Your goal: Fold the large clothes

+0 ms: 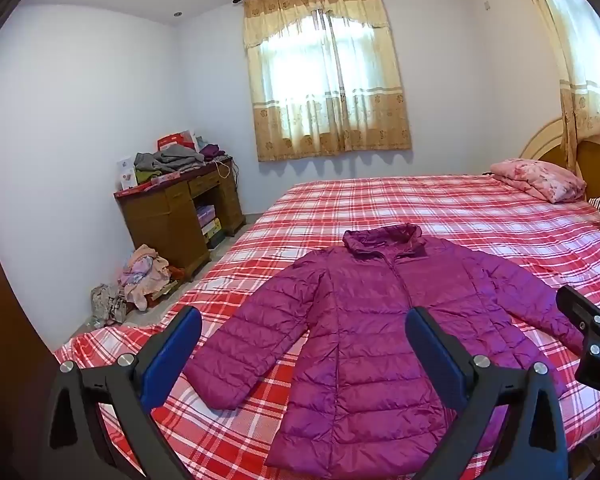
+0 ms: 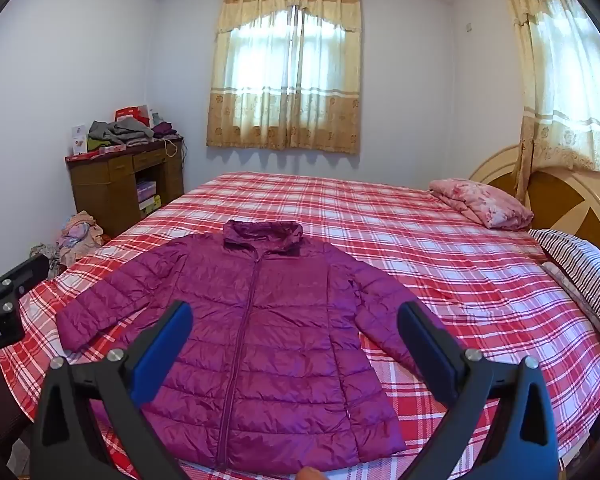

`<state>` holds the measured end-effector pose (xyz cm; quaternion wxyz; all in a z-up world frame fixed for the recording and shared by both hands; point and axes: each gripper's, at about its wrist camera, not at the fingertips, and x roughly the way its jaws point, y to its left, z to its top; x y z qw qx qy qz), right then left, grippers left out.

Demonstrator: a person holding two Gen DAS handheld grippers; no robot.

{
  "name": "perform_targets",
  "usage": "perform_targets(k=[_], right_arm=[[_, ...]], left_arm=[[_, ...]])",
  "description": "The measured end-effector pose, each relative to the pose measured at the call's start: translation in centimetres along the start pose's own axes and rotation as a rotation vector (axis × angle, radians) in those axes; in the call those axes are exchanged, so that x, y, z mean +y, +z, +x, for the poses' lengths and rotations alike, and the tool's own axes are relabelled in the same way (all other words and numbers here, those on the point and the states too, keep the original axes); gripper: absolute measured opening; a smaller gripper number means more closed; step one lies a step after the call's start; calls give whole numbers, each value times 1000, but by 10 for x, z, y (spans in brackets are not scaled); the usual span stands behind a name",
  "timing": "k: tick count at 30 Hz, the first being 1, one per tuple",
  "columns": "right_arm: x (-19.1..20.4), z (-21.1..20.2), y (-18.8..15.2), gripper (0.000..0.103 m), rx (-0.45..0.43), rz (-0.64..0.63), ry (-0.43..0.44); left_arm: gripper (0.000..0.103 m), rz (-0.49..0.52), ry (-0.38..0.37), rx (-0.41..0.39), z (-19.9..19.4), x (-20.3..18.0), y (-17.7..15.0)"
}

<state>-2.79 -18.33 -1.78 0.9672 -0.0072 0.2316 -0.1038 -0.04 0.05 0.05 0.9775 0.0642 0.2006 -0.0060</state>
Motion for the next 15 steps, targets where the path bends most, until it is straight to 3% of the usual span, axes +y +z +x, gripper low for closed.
perform_targets(k=[15], right_arm=[[0,0,0,103,1,5,4]], left_arm=[[102,16,4,-29,-2,-1,4]])
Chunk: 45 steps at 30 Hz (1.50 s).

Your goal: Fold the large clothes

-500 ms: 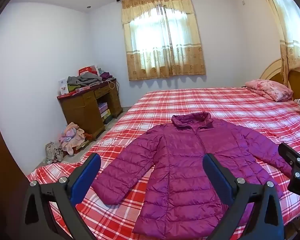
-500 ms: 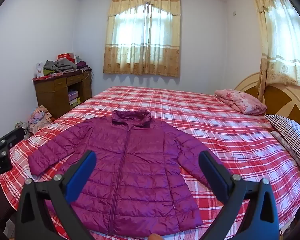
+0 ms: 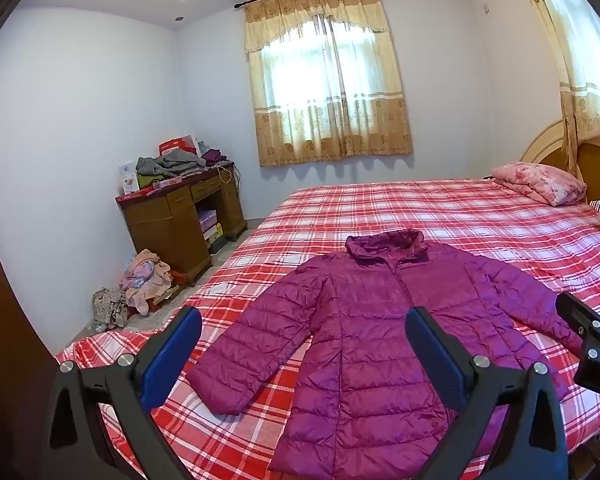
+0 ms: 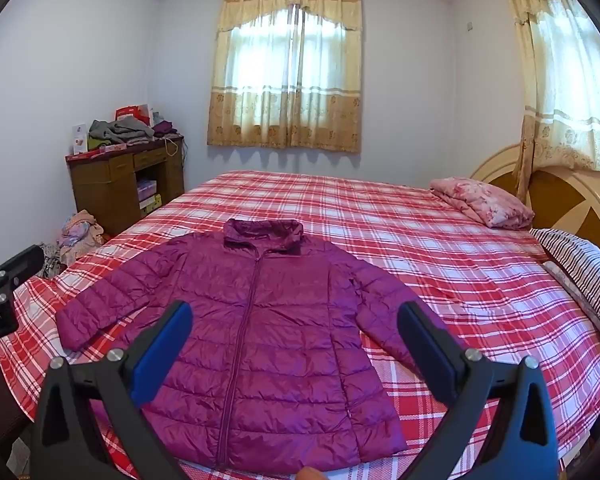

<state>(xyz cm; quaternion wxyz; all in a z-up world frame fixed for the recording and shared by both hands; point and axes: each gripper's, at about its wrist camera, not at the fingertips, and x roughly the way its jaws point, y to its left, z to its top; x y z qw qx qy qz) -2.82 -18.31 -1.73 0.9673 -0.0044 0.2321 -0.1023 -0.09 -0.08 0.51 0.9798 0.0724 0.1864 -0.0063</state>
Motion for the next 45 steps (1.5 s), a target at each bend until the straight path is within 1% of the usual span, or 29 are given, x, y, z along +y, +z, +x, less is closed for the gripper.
perform_targets(k=[19,45], right_arm=[[-6,4,0,103,3,1,0],[-3,4,-1,103,5,2,-1]], left_arm=[[102,-1,3,-1,4,5,-2],[102,0,8,-5,6,8,-3]])
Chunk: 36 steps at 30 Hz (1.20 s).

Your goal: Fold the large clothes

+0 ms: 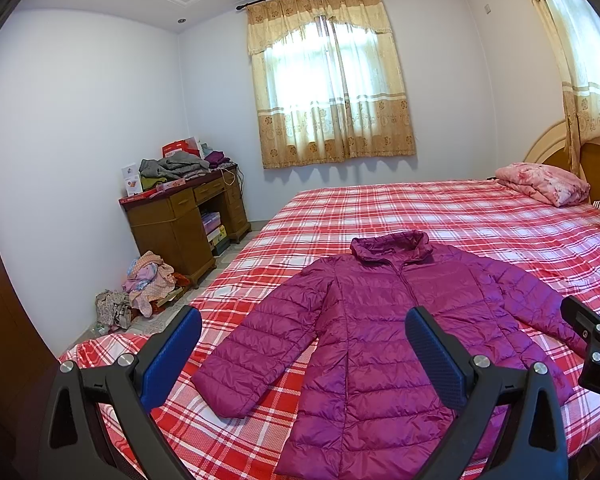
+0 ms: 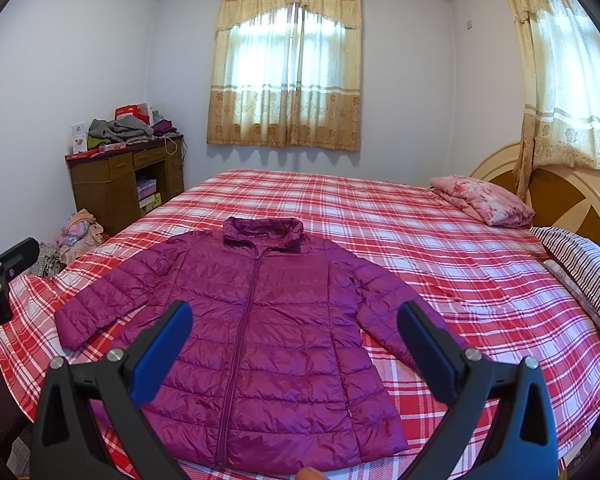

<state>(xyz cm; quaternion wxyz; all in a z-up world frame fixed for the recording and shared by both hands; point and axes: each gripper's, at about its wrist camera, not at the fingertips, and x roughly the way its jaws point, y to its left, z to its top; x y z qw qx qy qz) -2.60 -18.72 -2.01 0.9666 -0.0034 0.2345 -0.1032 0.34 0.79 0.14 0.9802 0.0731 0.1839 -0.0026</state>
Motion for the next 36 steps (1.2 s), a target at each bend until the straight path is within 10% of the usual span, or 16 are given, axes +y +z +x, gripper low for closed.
perform_targets(k=[36], right_arm=[[8,0,-7,103,13,-2,3]], left_arm=[[102,8,7,27,12,-1,-8]])
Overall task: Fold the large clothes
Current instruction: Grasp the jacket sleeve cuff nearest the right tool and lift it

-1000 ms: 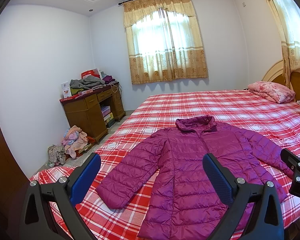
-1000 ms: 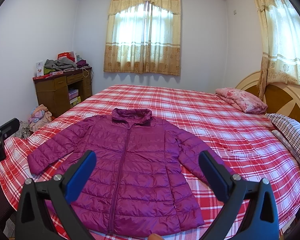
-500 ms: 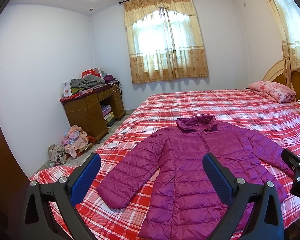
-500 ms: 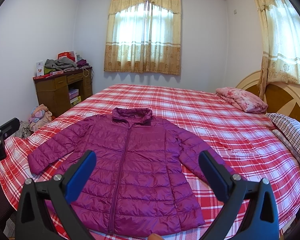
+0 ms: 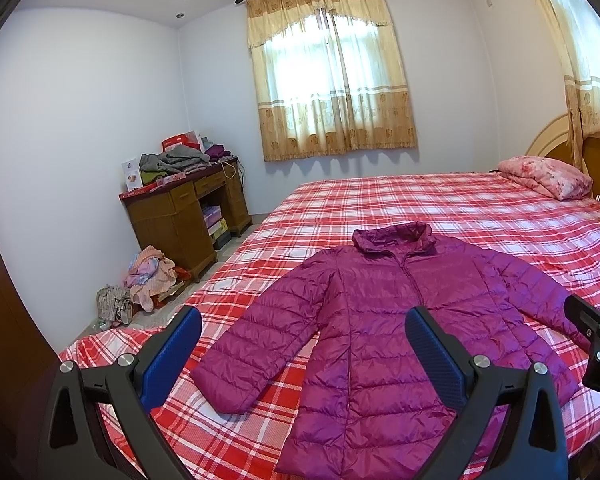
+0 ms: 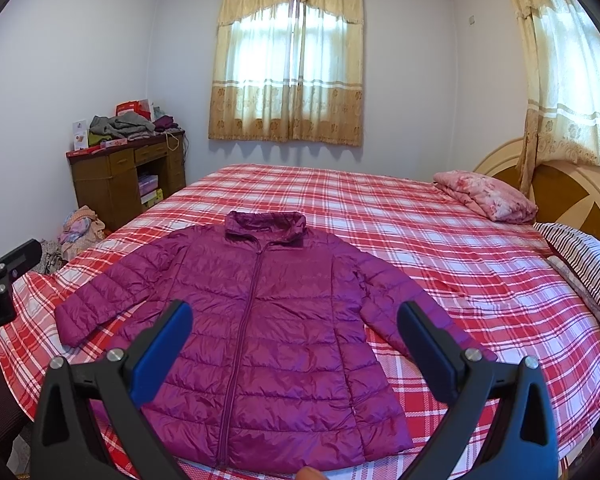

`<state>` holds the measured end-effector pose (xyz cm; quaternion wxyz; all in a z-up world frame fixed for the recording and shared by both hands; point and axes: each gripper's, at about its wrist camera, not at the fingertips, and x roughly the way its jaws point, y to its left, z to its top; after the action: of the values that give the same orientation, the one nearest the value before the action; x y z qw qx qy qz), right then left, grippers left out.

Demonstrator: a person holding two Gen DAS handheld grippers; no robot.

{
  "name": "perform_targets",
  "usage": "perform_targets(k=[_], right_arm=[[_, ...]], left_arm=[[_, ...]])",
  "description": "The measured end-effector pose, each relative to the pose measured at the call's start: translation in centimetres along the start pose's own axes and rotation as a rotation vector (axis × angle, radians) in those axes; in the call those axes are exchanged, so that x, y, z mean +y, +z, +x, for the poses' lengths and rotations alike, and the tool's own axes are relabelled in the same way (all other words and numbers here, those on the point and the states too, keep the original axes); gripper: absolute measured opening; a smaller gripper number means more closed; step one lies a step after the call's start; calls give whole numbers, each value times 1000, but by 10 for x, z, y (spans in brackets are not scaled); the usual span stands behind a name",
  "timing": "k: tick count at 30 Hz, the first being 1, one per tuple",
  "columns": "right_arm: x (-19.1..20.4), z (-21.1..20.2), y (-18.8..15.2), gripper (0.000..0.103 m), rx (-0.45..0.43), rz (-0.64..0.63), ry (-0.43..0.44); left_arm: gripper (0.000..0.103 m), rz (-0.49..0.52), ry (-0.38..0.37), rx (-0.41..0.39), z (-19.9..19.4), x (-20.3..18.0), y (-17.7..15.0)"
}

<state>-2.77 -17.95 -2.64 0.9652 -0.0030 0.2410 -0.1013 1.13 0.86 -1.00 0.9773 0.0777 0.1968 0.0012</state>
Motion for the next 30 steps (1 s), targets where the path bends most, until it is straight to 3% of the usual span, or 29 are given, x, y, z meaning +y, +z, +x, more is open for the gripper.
perform_targets(k=[5,8,18,24,27,30], right_arm=[[-5,16,-7,103,9,10,-15],[-29,37,-11,103,57,57,-40],[-172,115,-68,103,273,346,-261],[-242,145,-114,96,380,516,-393],[-259,154,-128,83,420,578,-375],[-264,156,-133,53,410,582,-345]], left_arm=[[102,-4,-7,20,11,-3,-5],[102,7,-8,54,30,-8,-13],[102,40,25,183,127,-22,-59],[102,57,46,223,179,-35,-73],[102,69,55,212,196,-41,-79],[102,92,81,223,214,-45,-87]])
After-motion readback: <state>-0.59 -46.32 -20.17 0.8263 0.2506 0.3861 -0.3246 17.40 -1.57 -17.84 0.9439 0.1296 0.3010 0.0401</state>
